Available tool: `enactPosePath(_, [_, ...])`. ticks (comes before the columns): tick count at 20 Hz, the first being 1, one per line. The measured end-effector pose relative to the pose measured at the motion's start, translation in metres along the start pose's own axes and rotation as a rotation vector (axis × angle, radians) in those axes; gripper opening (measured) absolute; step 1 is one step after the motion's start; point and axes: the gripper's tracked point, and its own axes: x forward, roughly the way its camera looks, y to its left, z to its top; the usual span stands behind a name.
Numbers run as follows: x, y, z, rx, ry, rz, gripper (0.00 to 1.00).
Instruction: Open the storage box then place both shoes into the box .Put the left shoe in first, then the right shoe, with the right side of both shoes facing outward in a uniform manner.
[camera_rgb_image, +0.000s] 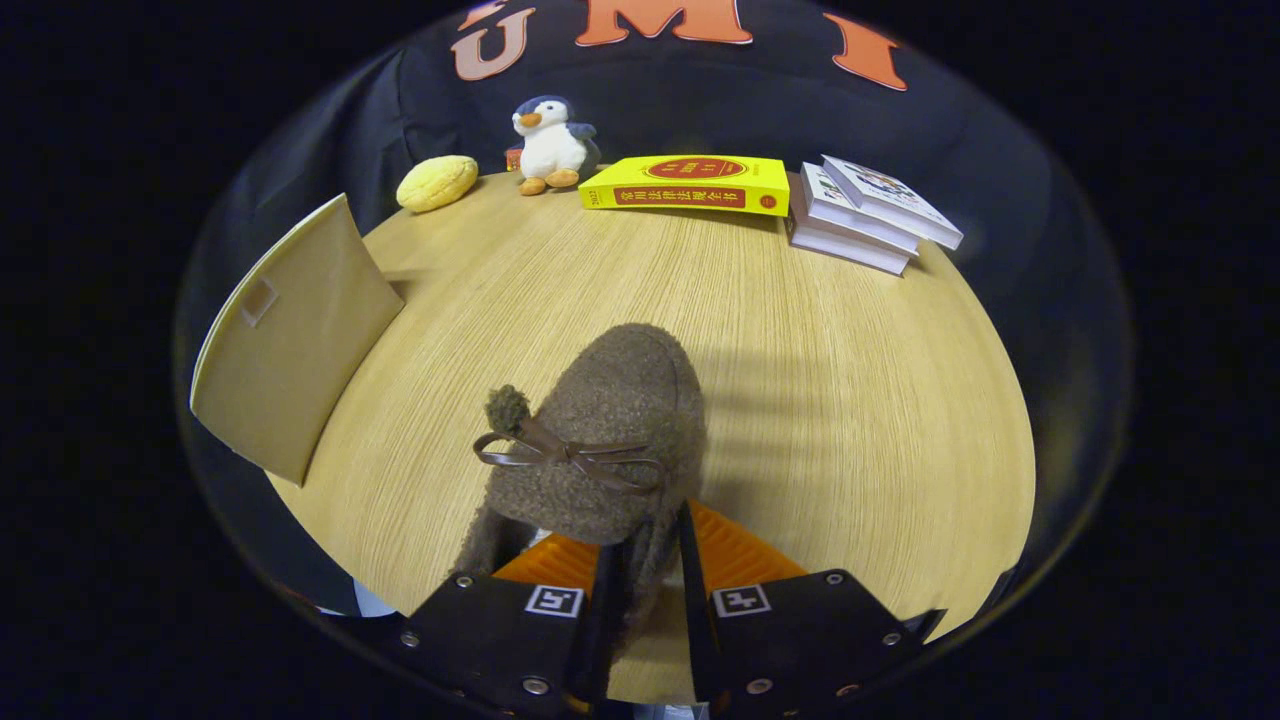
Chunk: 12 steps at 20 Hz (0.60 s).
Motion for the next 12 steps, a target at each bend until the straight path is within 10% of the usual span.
enactPosePath(4, [0.003,-0.011,0.007,0.098,-0.023,-0.064,0.09])
enactPosePath(12, [-0.048,0.022,0.047,0.291,-0.059,-0.109,0.04])
